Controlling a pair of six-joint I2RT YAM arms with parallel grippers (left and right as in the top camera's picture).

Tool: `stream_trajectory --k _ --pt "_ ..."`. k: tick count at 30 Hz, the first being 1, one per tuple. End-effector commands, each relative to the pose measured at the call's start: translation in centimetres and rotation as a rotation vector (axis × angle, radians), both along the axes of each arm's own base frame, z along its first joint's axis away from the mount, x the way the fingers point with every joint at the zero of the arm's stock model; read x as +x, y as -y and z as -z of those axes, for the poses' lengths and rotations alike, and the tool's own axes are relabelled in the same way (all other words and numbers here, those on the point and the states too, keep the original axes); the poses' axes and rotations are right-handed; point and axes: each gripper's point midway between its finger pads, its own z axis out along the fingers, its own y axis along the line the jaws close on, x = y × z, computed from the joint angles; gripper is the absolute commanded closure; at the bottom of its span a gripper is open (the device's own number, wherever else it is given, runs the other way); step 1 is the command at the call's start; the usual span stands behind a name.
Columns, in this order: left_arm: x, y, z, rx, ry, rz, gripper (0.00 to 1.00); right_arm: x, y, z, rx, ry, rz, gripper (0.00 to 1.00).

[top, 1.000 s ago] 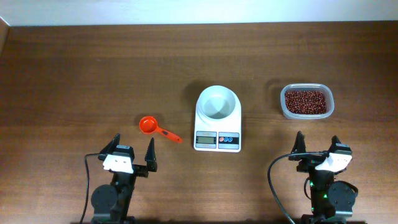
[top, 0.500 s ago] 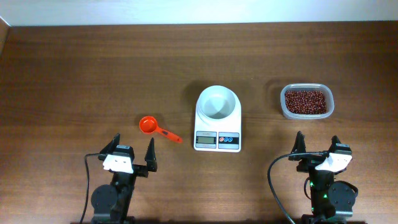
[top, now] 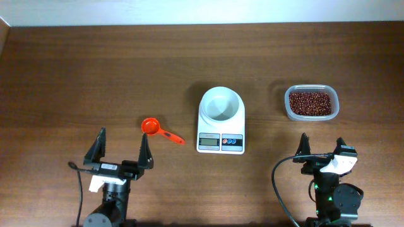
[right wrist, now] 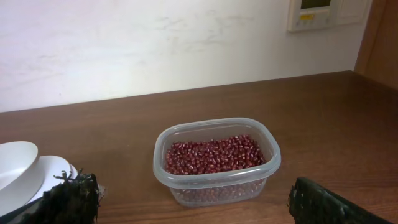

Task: Scoop and weigh 50g on scale
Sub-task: 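Move the left gripper toward the orange measuring scoop handle, then grasp the orange scoop by its cup with the left gripper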

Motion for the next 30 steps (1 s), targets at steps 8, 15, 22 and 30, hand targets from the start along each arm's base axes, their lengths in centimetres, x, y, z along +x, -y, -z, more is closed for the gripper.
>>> stream_trajectory --k 8,15,22,30 --pt "-2.0 -0.3 -7.5 0.056 0.063 -0.041 0.01 0.0 0.0 0.2 0.0 -0.003 -0.002 0.01" --pt "2.1 -1.4 -9.7 0.067 -0.379 -0.098 0.01 0.0 0.0 0.2 0.0 -0.003 -0.002 0.01" --pt "4.6 -0.5 -2.0 0.095 -0.87 -0.029 0.01 0.0 0.0 0.2 0.0 -0.003 -0.002 0.01" --pt "1.4 8.5 0.3 0.026 -1.02 0.576 0.01 0.0 0.0 0.2 0.0 -0.003 -0.002 0.01"
